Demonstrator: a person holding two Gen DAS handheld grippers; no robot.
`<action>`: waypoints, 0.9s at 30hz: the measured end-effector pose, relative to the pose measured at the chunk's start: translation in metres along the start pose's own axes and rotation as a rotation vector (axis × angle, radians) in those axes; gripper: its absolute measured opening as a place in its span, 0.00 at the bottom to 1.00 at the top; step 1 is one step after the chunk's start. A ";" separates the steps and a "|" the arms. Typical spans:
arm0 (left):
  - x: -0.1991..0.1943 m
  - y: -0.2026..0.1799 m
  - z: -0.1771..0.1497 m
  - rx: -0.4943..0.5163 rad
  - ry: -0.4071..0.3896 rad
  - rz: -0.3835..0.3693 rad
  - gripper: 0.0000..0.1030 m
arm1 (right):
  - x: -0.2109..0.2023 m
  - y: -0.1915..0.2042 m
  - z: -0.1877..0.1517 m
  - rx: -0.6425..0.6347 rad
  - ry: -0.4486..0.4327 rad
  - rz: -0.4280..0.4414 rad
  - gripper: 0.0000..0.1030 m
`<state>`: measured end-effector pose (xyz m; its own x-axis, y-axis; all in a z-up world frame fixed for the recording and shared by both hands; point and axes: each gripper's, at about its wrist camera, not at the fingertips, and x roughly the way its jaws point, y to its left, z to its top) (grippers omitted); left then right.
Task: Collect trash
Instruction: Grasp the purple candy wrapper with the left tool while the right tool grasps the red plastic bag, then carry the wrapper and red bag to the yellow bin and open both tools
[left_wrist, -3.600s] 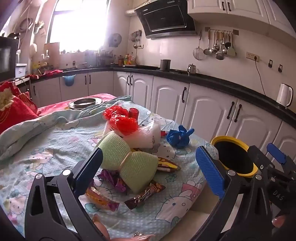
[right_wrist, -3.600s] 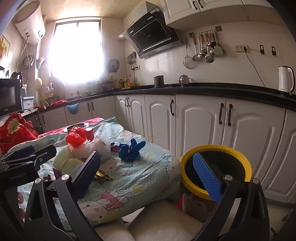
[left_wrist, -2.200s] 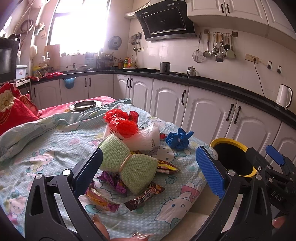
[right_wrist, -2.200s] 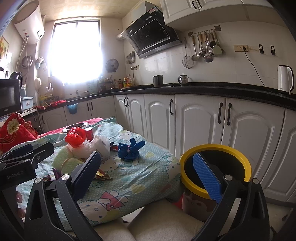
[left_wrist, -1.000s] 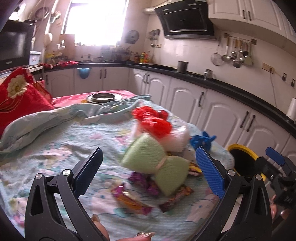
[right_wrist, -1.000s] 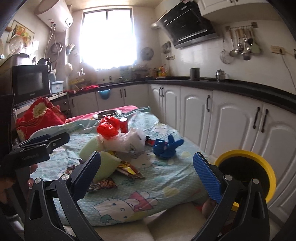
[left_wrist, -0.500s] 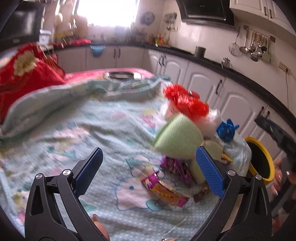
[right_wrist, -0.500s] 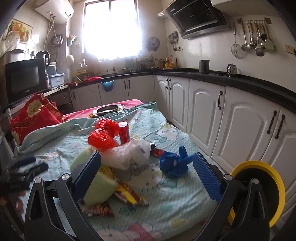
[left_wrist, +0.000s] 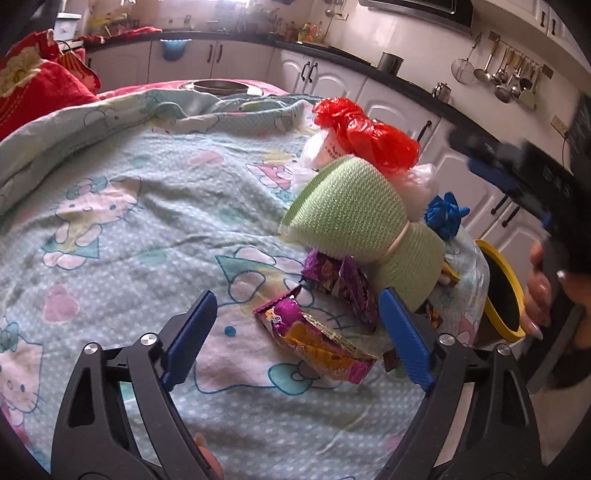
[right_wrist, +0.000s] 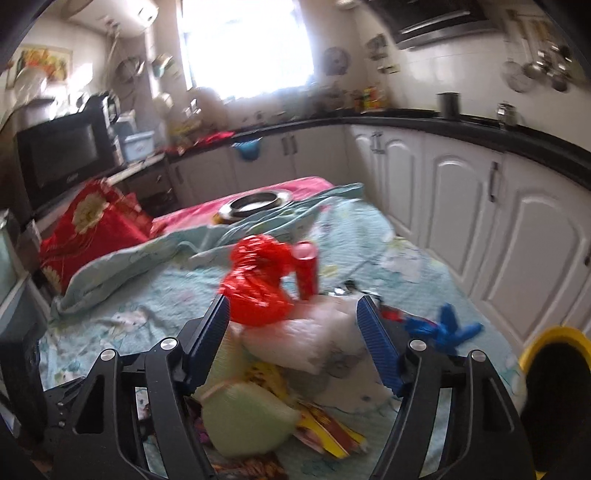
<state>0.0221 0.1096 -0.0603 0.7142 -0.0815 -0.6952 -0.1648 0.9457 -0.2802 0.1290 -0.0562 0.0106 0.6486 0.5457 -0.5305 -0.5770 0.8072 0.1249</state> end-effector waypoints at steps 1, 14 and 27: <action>0.001 0.000 0.000 0.001 0.002 -0.004 0.75 | 0.006 0.004 0.003 -0.015 0.014 0.010 0.67; 0.013 0.006 -0.005 -0.042 0.086 -0.063 0.26 | 0.070 0.026 0.007 -0.079 0.180 0.046 0.33; -0.006 0.015 0.007 -0.029 0.020 -0.040 0.15 | 0.033 0.024 0.009 -0.052 0.069 0.159 0.09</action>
<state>0.0199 0.1266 -0.0558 0.7072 -0.1257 -0.6957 -0.1562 0.9320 -0.3272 0.1406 -0.0168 0.0037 0.5128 0.6470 -0.5643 -0.6953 0.6985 0.1691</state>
